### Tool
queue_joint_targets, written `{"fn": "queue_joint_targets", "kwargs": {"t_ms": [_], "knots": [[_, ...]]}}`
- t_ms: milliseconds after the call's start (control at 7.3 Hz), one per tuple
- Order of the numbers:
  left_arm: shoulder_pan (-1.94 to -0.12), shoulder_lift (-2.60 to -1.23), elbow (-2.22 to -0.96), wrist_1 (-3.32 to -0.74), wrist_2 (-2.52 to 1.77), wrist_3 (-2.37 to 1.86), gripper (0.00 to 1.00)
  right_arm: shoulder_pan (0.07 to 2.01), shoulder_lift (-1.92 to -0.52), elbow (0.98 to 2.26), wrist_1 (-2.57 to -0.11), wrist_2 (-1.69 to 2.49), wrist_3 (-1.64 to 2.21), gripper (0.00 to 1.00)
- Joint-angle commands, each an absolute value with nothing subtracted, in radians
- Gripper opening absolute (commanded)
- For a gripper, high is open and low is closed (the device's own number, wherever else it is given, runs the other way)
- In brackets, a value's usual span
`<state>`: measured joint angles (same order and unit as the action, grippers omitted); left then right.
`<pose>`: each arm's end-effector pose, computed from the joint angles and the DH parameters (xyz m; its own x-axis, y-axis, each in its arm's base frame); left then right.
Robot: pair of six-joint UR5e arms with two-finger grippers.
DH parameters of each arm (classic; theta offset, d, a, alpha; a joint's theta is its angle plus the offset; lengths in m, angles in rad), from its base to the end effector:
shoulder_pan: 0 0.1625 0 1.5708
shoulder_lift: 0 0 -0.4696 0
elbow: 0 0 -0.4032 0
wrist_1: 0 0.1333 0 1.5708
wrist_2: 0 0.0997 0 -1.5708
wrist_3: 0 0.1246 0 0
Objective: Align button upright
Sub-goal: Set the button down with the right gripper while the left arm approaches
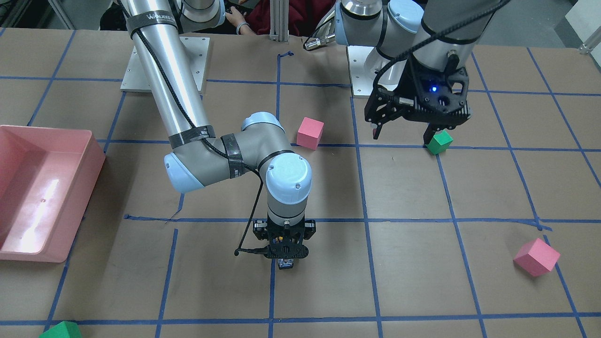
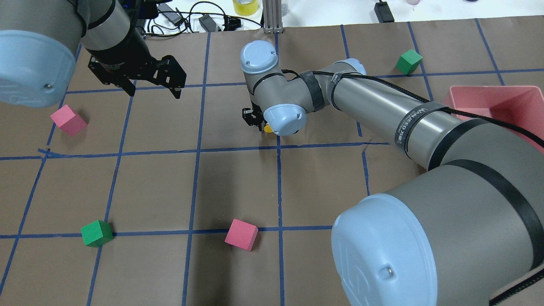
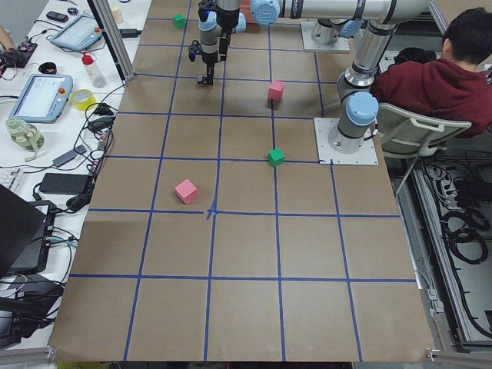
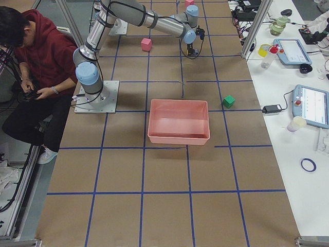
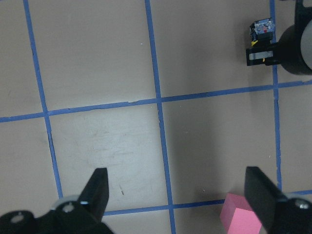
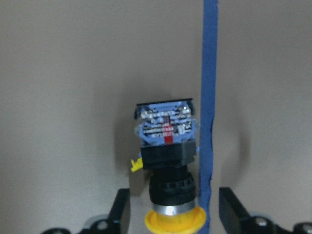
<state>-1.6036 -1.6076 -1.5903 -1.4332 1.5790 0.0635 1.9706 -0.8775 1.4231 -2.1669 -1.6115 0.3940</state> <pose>-0.1496 -0.5247 0.4930 -0.9954 0.0953 -0.0133 0.0960 0.9921 -0.0805 0.4103 -0.6415 0.1952 -0.9998 -0.0042 0.0182 -0.0053 0.9980 -0.0622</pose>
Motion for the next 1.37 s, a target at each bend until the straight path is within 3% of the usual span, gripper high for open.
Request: {"fn": "queue_joint_targets", "kwargs": {"t_ms": [0,411,548,685,822,1233], "knots": [[-1.611,-1.62,-1.646,-1.378,1.581,0.043,1.0,1.953,-0.961,1.433,-2.155,-1.626,0.376,1.0],[-1.661,-1.629,-1.901,-0.901,1.586,-0.066,0.95,1.812,-1.128,1.556,-2.123,-1.618,0.362,1.0],[-1.711,-1.649,-1.987,-0.712,1.595,-0.11,0.87,1.765,-1.202,1.6,-2.118,-1.617,0.362,1.0],[-1.767,-1.684,-2.029,-0.616,1.689,-0.238,0.86,1.753,-1.247,1.632,-2.118,-1.615,0.362,1.0],[-1.832,-1.737,-2.036,-0.547,1.719,-0.371,0.77,1.747,-1.309,1.643,-2.115,-1.617,0.361,1.0],[-1.963,-1.986,-2.034,-0.171,1.796,-0.488,0.76,1.732,-1.422,1.643,-1.884,-1.624,0.36,1.0]]}}
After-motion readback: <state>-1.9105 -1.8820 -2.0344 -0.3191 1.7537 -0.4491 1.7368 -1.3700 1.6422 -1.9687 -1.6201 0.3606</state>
